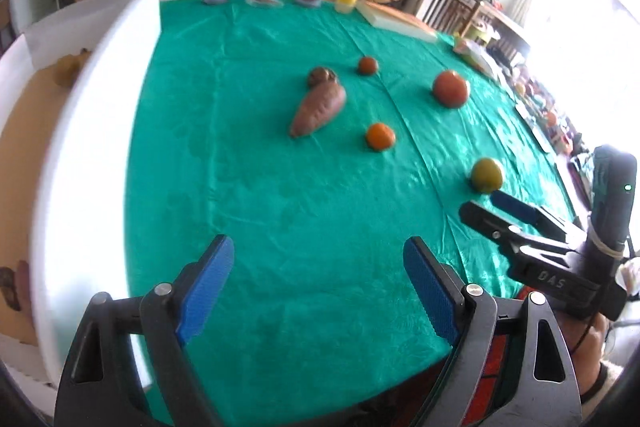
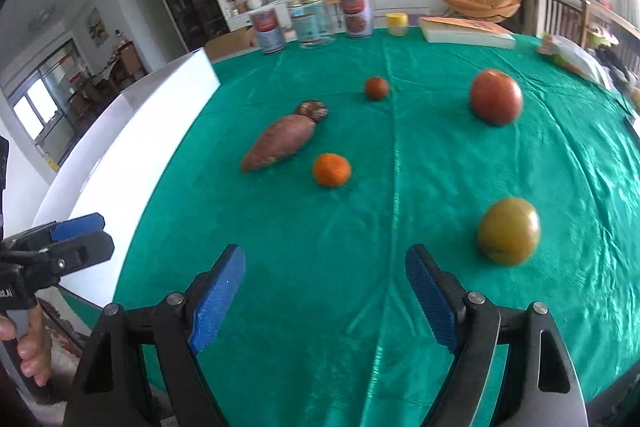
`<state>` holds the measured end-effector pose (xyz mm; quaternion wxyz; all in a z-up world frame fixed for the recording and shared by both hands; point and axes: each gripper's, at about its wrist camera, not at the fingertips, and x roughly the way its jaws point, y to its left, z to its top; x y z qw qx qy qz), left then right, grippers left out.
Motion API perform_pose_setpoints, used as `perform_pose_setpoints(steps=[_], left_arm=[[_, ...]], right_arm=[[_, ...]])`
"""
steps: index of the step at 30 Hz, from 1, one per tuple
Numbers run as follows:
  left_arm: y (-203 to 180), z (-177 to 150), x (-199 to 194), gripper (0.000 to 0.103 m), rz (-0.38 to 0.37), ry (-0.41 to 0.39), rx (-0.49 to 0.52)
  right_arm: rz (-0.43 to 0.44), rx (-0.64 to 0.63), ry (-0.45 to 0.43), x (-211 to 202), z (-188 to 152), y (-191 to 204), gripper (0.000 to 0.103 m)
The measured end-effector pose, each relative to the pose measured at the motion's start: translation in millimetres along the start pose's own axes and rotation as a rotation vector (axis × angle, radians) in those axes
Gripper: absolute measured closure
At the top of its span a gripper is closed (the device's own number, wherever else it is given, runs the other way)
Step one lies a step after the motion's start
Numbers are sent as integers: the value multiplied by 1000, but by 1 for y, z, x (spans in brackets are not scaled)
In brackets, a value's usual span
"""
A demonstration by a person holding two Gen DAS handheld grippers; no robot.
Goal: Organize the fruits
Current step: 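Withdraw both tools from the box back over the table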
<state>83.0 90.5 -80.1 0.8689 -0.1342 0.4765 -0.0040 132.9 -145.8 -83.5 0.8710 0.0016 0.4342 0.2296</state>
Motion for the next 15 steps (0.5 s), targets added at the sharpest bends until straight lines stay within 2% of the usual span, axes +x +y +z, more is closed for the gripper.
perform_pose_setpoints(steps=[3,5,6,7,8,9,11,13,15], left_arm=[[-2,-7,40,15,69,27,-5],[2,-4,56,15,132,6,5],[1,-2,57,15,173,-41,32],[1,0,59,15,210,-59,51],[2,5,64,15,229,-62,61],[4,8,68,15,234,-60,62],[9,11,73,14,254,-81,49],[12,11,77,9,263,-115,33],[13,15,80,6,269,-106,27]], right_arm=[[-50,104,-5,-6,-12,-27,21],[-95,211,-66,-26,-12,-50,20],[-132,258,-88,-34,-10,-65,17],[-178,285,-97,-40,-7,-81,7],[-239,298,-100,-45,-3,-99,3],[-300,313,-97,-46,3,-119,3],[-366,393,-36,-38,12,-167,3],[-391,467,42,-22,18,-214,3],[-417,510,79,-11,20,-249,3]])
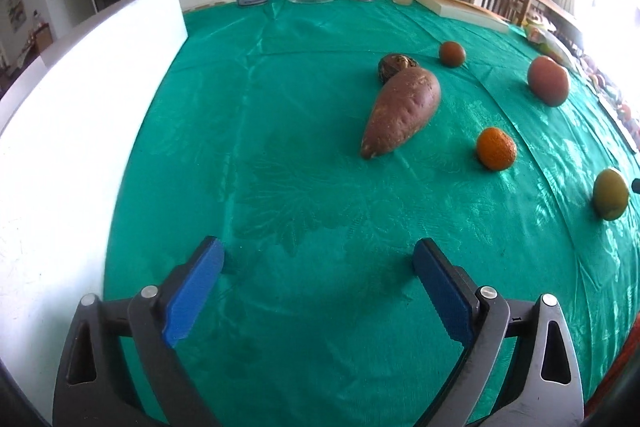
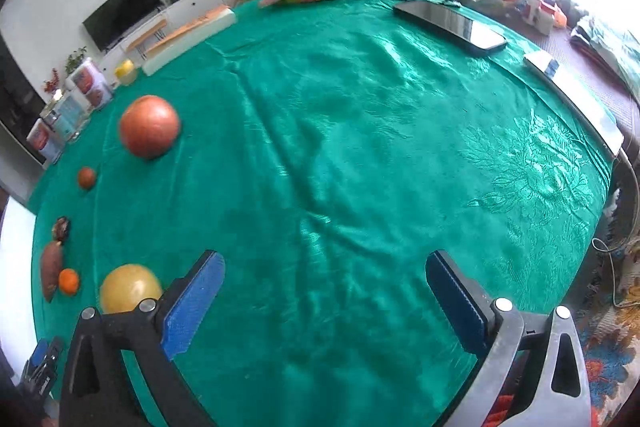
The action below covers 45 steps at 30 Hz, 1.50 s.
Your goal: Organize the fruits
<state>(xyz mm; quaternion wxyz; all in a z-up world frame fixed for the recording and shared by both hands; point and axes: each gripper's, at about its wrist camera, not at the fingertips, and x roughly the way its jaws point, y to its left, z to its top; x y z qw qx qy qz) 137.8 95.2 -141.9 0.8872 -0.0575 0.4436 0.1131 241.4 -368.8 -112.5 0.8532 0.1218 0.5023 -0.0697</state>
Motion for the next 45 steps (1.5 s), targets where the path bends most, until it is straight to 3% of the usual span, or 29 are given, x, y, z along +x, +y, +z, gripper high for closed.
perform_pose_setpoints(steps=[6,10,14,45], left_arm=[[-1,3,1,2,1,7,0],[-1,3,1,1,3,7,2],[-1,3,1,1,4,7,2],[-1,3,2,1,6,7,2]], right_arm=[[-132,0,-148,29,39,-13,0],[-216,22,-142,45,66,-11,0],[-200,2,-140,60,89,-11,0],[-200,6,-140,62,89,-12,0]])
